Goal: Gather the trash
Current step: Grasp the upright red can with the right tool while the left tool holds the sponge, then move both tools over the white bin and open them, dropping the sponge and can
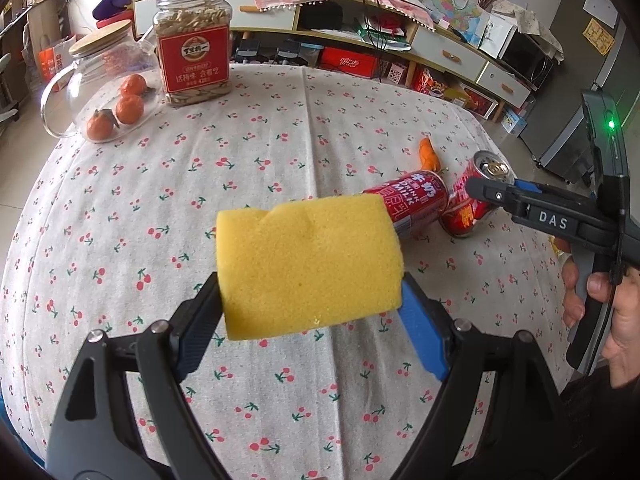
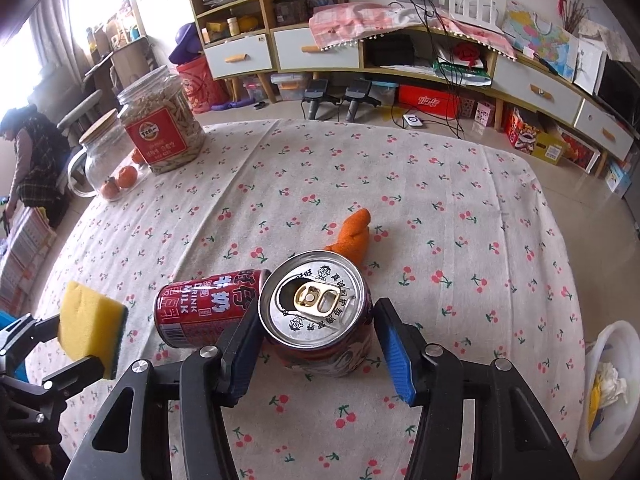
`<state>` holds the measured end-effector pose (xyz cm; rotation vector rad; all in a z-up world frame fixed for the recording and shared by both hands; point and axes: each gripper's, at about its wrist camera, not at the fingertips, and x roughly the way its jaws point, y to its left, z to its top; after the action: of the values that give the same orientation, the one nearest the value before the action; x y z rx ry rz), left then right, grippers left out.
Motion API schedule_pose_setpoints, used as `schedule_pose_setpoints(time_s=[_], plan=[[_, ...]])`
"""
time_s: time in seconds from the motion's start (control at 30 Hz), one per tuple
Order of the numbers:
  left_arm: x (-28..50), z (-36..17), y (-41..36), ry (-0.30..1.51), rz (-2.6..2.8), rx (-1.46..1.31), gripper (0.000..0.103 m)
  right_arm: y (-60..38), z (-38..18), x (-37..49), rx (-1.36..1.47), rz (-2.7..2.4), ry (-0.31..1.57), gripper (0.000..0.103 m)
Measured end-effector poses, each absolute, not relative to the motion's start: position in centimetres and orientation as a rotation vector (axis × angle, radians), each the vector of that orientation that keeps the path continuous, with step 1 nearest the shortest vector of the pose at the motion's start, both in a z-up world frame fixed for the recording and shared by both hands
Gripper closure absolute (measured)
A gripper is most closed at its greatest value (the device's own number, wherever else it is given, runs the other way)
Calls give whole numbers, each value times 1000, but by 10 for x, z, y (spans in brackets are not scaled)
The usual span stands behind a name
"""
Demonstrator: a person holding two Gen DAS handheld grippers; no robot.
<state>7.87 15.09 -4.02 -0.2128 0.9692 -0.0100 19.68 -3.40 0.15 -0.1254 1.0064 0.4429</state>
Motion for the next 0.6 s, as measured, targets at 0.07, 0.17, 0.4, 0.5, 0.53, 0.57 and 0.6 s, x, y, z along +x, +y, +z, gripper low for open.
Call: schedule_pose_setpoints(time_s=[0.07,0.17,0.4,0.5,0.53,0.57,0.6], plan=[[79,-38,150,962,-12,-209,19,-40,5,194,-122,442,999,47],[80,-35,145,951,-17,-204,19,-51,13,189,-111,435,983,47],[84,-31,128,937,-45,-178,19,-93,32,178,-57,396,958,47],[85,-29,114,933,-65,-158,19,-117,41,172,-34,367,944,47],[86,-29,111,933,-69,-153,19,-122,43,170,-30,361,940,47],[87,-29,106,933,-78,-146,19,-132,45,168,-23,351,935,47],[88,-29,101,932,-84,-137,19,-139,47,166,-17,343,932,47]])
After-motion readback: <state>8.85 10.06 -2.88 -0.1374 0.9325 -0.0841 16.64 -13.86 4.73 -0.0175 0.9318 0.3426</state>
